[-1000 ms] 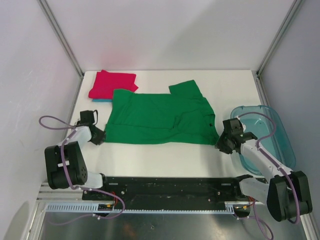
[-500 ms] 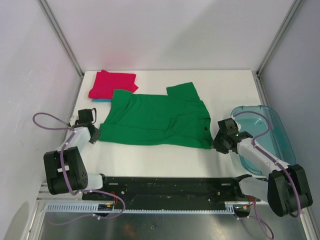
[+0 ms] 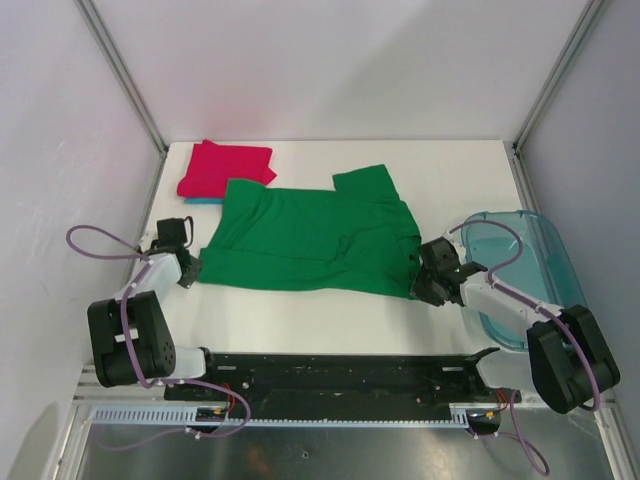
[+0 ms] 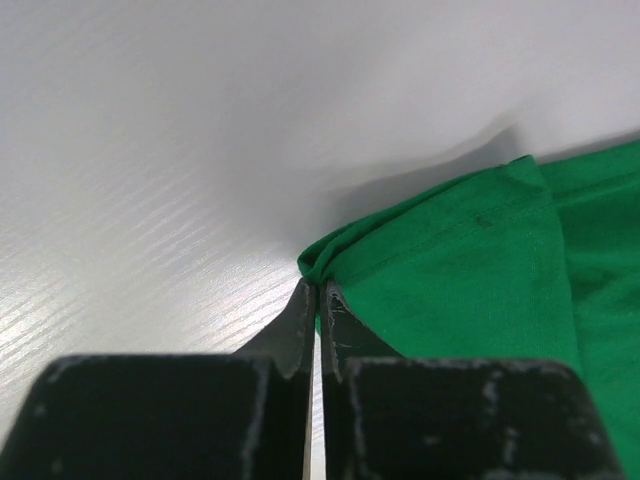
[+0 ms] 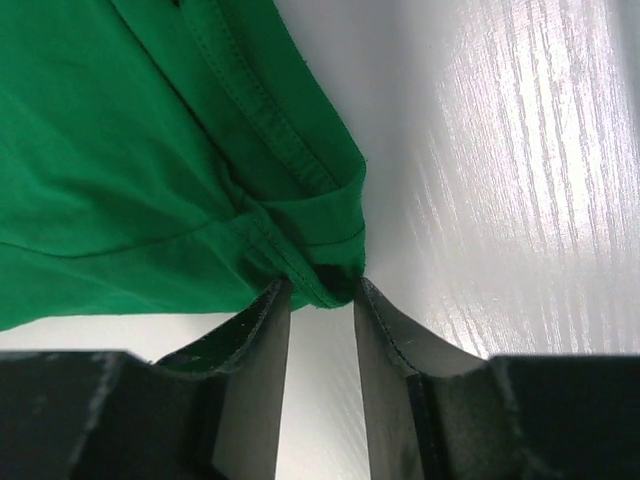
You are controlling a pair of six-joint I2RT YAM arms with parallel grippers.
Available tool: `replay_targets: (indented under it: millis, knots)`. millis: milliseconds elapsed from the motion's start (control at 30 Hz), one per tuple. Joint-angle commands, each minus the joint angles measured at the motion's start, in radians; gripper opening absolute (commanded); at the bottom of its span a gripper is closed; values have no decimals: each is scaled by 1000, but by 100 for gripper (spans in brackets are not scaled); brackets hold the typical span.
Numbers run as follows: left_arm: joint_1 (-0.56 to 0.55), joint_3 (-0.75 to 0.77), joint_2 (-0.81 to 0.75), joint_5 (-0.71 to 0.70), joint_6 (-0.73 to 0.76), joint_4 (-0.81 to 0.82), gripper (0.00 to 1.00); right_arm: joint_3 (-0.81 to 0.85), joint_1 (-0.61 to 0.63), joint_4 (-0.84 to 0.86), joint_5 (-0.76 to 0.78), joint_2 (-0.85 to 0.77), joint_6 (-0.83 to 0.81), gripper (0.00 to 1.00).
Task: Fold and stack the t-shirts
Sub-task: Fold the flattened tshirt in 1/3 of the way
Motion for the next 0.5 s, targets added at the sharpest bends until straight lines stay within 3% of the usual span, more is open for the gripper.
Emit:
replay_targets:
  millis: [0, 133, 333, 467]
  knots:
    - [11, 37, 4, -26, 23, -1, 0, 2, 6, 42, 48, 29, 15, 35]
    - [11, 36, 4, -24, 24, -3, 0, 17, -1, 16, 80, 40, 2, 27]
    - [10, 34, -12, -36, 29, -18, 0, 77, -20, -103, 142, 30, -27, 6]
    - [11, 18, -45, -44, 12, -47, 0, 95, -78, -179, 126, -23, -62, 2]
